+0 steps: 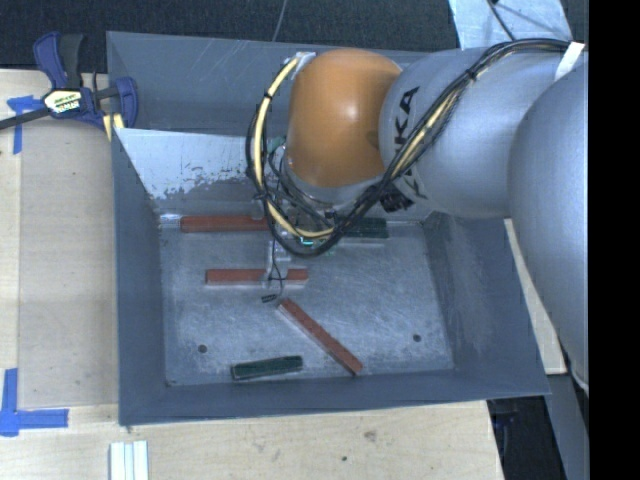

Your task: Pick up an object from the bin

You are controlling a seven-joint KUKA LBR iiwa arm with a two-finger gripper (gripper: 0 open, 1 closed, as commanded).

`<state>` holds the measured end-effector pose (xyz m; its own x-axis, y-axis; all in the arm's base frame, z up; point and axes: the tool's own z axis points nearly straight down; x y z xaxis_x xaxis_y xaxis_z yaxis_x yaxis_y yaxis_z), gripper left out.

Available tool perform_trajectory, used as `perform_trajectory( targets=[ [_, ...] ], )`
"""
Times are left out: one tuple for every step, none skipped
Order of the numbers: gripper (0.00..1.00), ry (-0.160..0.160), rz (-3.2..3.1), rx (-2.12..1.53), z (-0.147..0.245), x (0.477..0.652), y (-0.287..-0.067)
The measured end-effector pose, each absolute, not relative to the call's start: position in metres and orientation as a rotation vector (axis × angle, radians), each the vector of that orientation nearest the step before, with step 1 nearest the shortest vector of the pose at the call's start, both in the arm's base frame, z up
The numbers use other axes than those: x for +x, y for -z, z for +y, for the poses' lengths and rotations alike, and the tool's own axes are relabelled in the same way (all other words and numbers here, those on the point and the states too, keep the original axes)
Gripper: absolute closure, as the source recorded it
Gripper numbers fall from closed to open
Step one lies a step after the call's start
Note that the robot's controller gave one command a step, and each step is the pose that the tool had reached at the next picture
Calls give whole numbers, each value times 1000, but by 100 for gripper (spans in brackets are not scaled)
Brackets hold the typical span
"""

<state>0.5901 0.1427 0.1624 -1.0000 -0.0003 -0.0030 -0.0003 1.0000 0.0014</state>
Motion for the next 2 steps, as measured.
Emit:
perform_trajectory(
  targets=[
    [0, -2, 3138, 0, 143, 590, -162],
    [0, -2, 3133, -80, 139, 580, -116]
  ],
)
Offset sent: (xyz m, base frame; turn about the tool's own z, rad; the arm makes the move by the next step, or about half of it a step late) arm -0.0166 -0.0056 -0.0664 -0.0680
